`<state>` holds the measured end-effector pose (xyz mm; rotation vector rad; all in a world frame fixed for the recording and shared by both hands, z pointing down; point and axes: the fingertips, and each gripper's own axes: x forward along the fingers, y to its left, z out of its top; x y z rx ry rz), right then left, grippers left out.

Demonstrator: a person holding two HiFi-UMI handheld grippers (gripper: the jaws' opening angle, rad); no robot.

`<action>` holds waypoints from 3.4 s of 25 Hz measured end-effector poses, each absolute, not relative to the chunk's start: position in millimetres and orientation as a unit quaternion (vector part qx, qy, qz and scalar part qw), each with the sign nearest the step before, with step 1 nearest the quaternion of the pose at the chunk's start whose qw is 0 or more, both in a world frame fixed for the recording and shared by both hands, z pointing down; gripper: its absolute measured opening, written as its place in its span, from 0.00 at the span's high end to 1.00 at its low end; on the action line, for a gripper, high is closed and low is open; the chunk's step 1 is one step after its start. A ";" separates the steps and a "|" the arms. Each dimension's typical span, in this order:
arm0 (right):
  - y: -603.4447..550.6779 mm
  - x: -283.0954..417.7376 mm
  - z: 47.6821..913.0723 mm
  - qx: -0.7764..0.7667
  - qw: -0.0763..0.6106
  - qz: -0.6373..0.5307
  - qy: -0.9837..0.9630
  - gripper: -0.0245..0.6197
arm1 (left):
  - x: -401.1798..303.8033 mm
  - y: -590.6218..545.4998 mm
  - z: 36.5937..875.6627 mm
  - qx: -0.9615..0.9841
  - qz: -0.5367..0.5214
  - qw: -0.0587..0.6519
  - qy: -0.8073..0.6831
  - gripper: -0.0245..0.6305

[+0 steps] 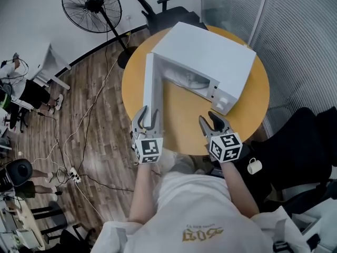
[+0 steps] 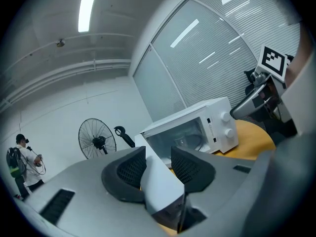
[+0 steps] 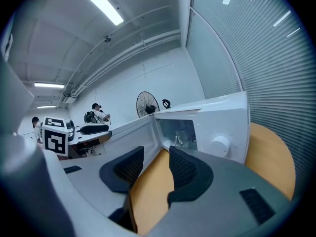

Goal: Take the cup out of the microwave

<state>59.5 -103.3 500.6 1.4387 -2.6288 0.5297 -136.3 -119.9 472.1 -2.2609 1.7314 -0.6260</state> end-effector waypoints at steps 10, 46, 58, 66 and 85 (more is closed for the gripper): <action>-146.1 37.8 510.7 0.472 0.062 0.174 -0.862 0.70 | -165.3 -125.3 462.4 -0.763 -0.204 0.118 0.602 0.74; -300.7 -3.0 593.5 0.513 0.132 0.193 -0.826 0.70 | -178.7 -128.1 450.8 -0.771 -0.208 0.153 0.582 0.74; -332.4 -10.9 609.8 0.502 0.144 0.210 -0.826 0.74 | -179.0 -128.8 454.5 -0.772 -0.220 0.142 0.579 0.74; -341.5 -12.8 616.8 0.495 0.155 0.203 -0.831 0.86 | -181.1 -127.6 455.9 -0.773 -0.219 0.134 0.580 0.74; -337.5 -20.4 610.2 0.454 0.147 0.164 -0.863 0.92 | -182.7 -127.1 457.3 -0.774 -0.221 0.123 0.581 0.74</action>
